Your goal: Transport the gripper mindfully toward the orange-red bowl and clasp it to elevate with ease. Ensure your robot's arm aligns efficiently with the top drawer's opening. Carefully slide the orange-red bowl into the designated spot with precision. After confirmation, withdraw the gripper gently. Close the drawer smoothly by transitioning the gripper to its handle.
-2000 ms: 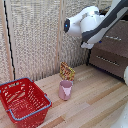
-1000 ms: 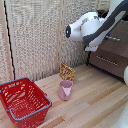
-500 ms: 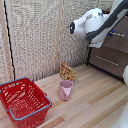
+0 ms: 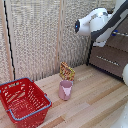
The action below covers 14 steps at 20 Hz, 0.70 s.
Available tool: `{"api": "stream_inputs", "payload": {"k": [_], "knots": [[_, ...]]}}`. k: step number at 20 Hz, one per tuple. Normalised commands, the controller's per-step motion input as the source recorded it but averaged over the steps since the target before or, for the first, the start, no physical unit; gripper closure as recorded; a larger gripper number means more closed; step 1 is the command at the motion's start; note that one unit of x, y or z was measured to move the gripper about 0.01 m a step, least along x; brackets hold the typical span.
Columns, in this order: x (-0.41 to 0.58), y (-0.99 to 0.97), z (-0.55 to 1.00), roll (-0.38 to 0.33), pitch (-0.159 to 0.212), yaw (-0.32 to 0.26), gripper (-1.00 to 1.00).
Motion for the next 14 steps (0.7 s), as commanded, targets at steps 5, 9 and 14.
{"api": "stream_inputs", "payload": {"k": [5, 9, 14], "knots": [[-0.118, -0.46, 0.09, 0.005, 0.000, 0.000, 1.00], [-0.019, -0.23, 0.03, 0.000, 0.001, 0.000, -1.00], [0.051, 0.11, 0.06, -0.061, -0.009, -0.006, -1.00]]}}
